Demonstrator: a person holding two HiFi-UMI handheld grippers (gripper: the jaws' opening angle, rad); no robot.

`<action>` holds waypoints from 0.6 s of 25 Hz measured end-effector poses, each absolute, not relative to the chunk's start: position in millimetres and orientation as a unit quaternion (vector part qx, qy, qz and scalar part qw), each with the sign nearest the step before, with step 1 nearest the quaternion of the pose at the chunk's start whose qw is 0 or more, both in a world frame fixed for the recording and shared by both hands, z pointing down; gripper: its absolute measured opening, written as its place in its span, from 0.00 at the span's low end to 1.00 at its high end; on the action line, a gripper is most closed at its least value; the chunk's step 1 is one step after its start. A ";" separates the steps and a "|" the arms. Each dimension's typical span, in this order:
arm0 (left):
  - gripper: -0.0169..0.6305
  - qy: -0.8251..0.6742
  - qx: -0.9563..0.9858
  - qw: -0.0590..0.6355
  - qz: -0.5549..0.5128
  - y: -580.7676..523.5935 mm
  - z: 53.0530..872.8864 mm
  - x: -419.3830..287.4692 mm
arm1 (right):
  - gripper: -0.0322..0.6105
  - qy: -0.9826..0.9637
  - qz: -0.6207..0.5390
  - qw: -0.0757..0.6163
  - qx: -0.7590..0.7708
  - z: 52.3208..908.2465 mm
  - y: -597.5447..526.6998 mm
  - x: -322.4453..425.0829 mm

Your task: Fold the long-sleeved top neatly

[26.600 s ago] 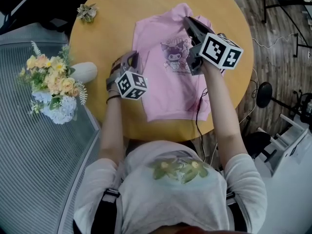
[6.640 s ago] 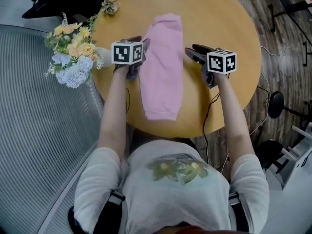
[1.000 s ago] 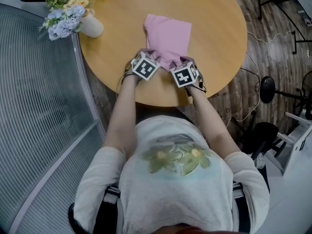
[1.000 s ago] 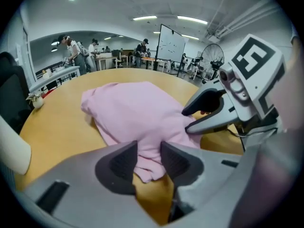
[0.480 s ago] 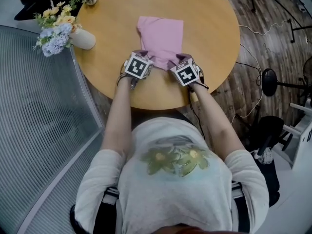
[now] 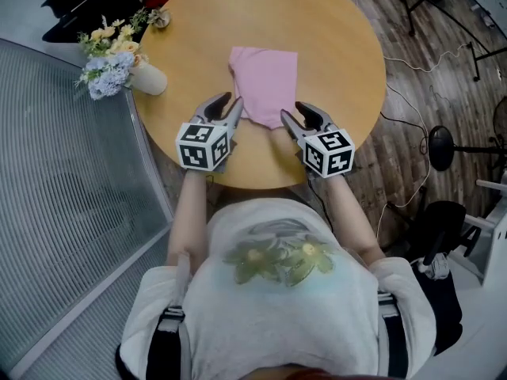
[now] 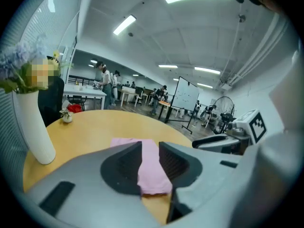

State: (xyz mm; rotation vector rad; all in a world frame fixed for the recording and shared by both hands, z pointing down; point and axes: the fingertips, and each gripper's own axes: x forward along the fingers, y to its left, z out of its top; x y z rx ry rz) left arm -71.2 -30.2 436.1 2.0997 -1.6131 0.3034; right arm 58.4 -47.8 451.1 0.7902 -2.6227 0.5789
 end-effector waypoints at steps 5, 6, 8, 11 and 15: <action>0.05 -0.597 0.773 0.200 0.071 -16.8 388.8 -44.8 | 0.20 -0.914 0.173 0.125 0.346 407.2 -32.0 67.0; 0.05 -0.595 0.778 0.188 0.071 -13.4 381.1 -37.9 | 0.17 -0.910 0.168 0.124 0.358 402.0 -28.1 68.6; 0.04 -0.591 0.785 0.167 0.081 -5.7 369.0 -25.7 | 0.10 -0.903 0.163 0.132 0.374 395.6 -18.6 68.8; 0.03 -0.582 0.792 0.161 0.089 11.1 358.3 -10.7 | 0.08 -0.897 0.158 0.140 0.387 388.5 -0.2 67.3; 0.03 -0.576 0.796 0.162 0.096 37.1 350.3 -0.7 | 0.08 -0.894 0.152 0.129 0.401 370.3 25.4 69.6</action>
